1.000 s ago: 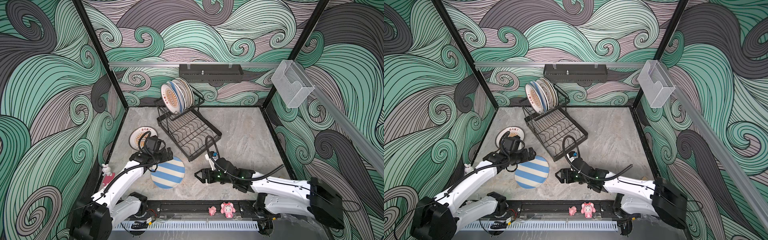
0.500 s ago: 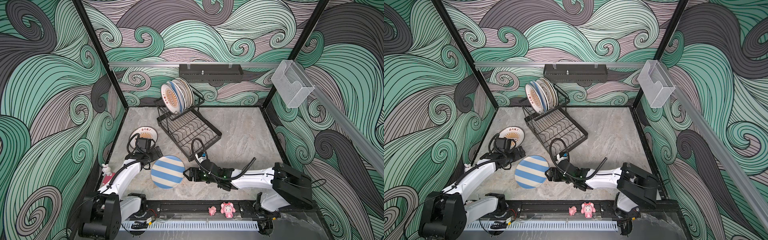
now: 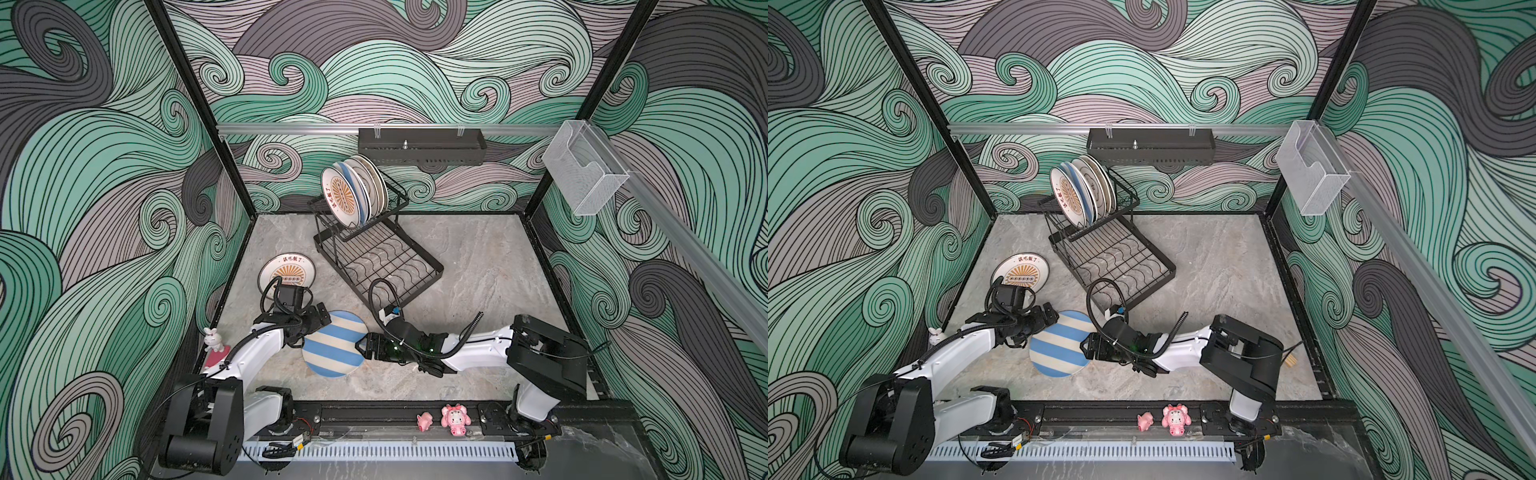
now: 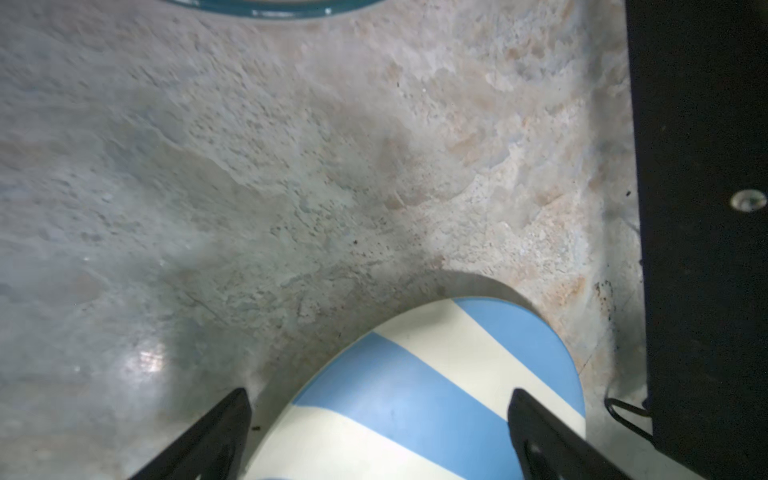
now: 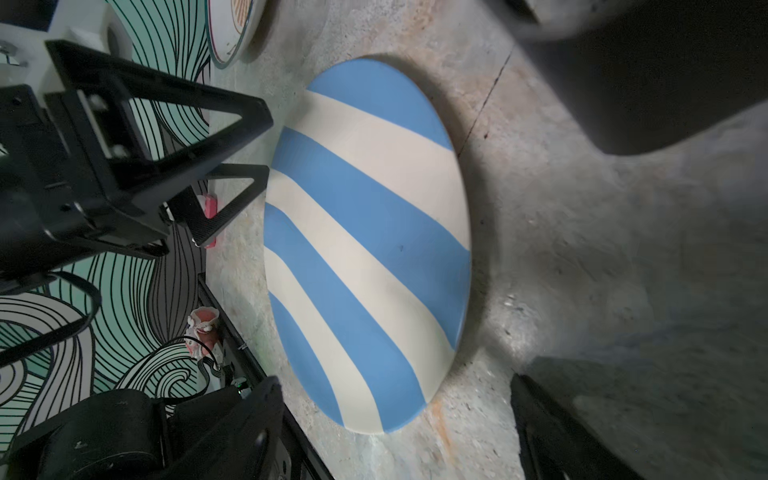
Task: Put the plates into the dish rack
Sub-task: 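Close the right gripper on the striped plate's rim and tilt it up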
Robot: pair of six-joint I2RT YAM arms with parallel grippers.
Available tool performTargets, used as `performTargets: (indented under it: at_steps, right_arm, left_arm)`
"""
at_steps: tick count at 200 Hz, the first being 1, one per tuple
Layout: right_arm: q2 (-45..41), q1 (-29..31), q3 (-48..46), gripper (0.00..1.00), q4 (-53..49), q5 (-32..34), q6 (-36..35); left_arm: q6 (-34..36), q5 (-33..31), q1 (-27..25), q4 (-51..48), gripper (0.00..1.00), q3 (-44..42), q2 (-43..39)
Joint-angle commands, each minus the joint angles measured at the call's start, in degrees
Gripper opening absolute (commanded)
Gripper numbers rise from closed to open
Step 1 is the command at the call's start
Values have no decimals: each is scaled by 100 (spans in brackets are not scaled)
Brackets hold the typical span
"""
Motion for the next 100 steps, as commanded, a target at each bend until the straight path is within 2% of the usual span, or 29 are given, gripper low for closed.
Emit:
performTargets:
  at_steps: [1, 73, 100]
  right_arm:
    - [211, -17, 207, 86, -57, -141, 15]
    - [438, -69, 380, 86, -170, -230, 80]
    - [542, -86, 358, 82, 88, -359, 151]
  left_arm:
    - [-108, 346, 44, 205, 99, -13, -78]
    - [-122, 599, 45, 209, 98, -198, -344]
    - [-180, 739, 41, 307, 98, -325, -361]
